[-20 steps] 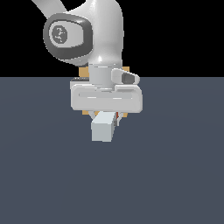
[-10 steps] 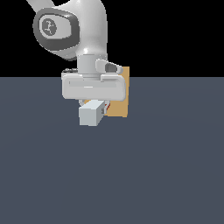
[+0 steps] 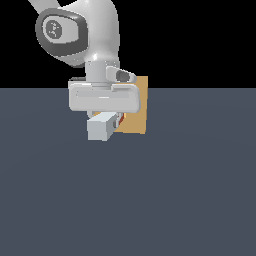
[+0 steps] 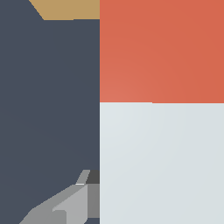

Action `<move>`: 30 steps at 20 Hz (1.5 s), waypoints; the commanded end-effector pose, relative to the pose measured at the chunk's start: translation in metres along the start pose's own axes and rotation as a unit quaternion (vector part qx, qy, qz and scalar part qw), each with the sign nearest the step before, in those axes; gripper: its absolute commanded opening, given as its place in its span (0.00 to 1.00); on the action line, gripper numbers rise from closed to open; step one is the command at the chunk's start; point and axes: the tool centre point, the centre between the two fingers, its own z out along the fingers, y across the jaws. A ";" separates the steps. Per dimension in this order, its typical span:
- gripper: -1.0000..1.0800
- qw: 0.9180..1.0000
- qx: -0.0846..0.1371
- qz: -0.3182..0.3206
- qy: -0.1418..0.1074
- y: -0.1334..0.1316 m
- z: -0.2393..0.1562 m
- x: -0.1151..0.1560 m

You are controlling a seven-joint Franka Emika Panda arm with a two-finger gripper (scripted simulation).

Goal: Insert the peg into the horizontal hole in a box.

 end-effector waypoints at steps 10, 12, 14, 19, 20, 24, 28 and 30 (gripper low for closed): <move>0.00 1.000 -0.003 0.000 0.001 0.003 -0.004 0.005; 0.00 1.000 -0.003 0.000 0.001 0.003 -0.004 0.011; 0.00 1.000 -0.004 0.000 0.001 0.003 -0.005 0.020; 0.00 1.000 -0.005 0.000 0.002 0.002 -0.006 0.055; 0.00 1.000 -0.005 0.000 0.002 0.002 -0.006 0.064; 0.00 1.000 -0.006 0.000 0.002 0.003 -0.007 0.097; 0.00 1.000 -0.006 0.000 0.002 0.003 -0.007 0.119; 0.00 1.000 -0.006 0.000 0.002 0.004 -0.007 0.125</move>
